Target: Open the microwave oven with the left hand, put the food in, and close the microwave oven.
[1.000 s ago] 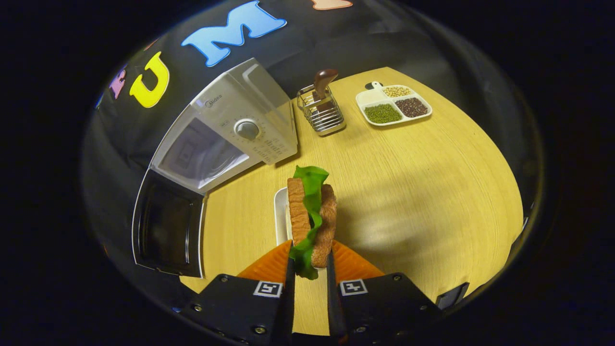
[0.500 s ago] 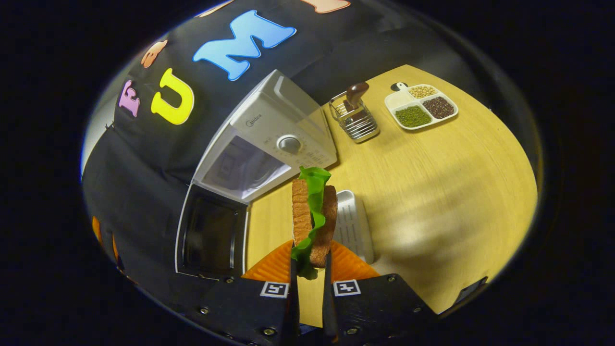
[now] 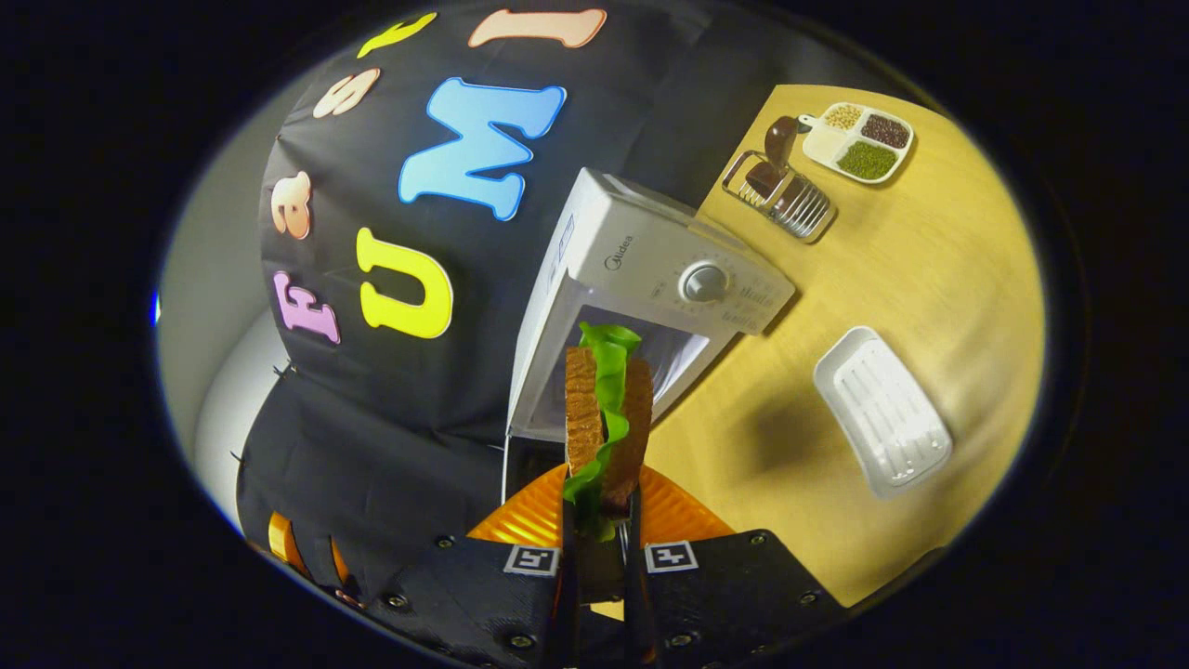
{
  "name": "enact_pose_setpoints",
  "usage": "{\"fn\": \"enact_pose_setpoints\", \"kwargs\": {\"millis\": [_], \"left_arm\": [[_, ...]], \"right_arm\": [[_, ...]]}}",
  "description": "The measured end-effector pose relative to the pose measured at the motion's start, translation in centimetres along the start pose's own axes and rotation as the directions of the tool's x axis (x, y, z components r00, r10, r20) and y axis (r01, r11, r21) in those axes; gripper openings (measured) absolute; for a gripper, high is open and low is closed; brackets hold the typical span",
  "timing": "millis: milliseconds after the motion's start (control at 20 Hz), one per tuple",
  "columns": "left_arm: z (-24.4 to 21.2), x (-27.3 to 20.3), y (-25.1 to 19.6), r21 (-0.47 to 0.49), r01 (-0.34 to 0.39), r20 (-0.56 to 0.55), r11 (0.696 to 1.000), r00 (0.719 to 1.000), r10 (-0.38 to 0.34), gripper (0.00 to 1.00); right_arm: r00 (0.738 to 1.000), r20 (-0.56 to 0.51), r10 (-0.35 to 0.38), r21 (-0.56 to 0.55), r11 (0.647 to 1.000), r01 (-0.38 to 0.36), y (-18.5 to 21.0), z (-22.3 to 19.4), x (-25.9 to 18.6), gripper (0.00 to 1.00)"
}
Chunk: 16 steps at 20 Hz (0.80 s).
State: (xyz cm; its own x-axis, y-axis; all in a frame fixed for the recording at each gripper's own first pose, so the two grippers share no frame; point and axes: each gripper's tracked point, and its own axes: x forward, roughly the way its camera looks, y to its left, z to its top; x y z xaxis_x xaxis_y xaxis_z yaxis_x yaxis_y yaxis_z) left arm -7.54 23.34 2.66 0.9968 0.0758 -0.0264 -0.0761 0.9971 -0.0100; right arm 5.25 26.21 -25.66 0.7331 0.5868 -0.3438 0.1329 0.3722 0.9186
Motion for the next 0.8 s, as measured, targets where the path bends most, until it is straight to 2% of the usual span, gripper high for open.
{"fn": "enact_pose_setpoints", "kwargs": {"millis": [150, 400, 800], "left_arm": [[0.2, 0.1, 2.4, 0.005, 0.027, -0.004, 1.000, 1.000, -0.027, 0.95], [-1.0, 0.2, 5.7, -0.003, 0.028, -0.029, 1.000, 0.999, -0.028, 0.96], [-1.4, -0.9, 11.3, 0.025, -0.056, -0.041, 0.998, 0.998, 0.057, 0.96]], "right_arm": [[0.998, 0.059, -0.004, 0.086, 0.996, -0.001, 0.4, -0.3, 4.6, 0.19], [0.990, 0.116, -0.083, 0.215, 0.975, 0.057, -0.3, -1.5, 11.9, 0.19], [0.966, 0.224, -0.128, 0.285, 0.957, 0.061, -1.0, -0.3, 19.7, 0.19]]}}
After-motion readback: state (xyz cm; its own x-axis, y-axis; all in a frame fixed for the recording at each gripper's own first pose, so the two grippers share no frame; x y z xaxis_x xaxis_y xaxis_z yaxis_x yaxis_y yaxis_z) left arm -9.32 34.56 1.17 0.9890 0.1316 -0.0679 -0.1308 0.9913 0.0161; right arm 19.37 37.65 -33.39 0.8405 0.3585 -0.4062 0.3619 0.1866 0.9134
